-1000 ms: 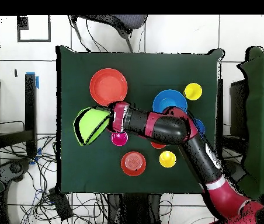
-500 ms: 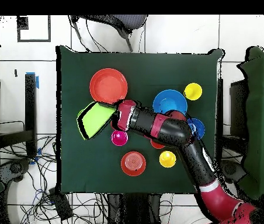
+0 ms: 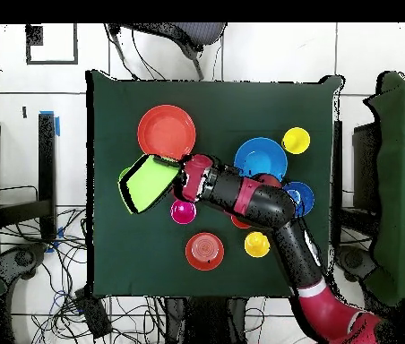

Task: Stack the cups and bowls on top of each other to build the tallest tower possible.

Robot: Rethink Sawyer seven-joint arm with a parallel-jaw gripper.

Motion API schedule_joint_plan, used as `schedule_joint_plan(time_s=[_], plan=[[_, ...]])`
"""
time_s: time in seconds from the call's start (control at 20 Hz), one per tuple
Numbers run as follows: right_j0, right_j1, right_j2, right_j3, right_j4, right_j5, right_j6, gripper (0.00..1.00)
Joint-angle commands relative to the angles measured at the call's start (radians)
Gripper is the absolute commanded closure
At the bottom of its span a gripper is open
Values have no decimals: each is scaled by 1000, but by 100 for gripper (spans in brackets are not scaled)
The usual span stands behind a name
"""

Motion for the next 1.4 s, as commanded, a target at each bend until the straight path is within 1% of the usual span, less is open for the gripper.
schedule_joint_plan(time_s=[0.05,0.2,0.3,0.4,0.45,0.55,0.7,0.75,0.9,0.95,1.2,1.4], plan=[[12,22,-58,-44,-47,-64,-237,100],[2,-3,-50,-31,-70,-86,-251,100],[-1,-44,-52,-25,-93,-113,-211,100],[-1,-105,-66,-27,-135,-152,-150,100],[3,-154,-83,-31,-165,-168,-109,100],[5,-200,-96,-29,-197,-195,-82,100],[4,-219,-112,-30,-209,-217,-92,100],[1,-229,-117,-28,-225,-238,-90,100],[-11,-229,-117,-14,-239,-288,-94,100],[-25,-212,-114,-9,-238,-307,-106,100],[-59,-176,-121,-6,-239,-343,-174,100],[-84,-108,-114,-5,-230,-364,-246,100]])
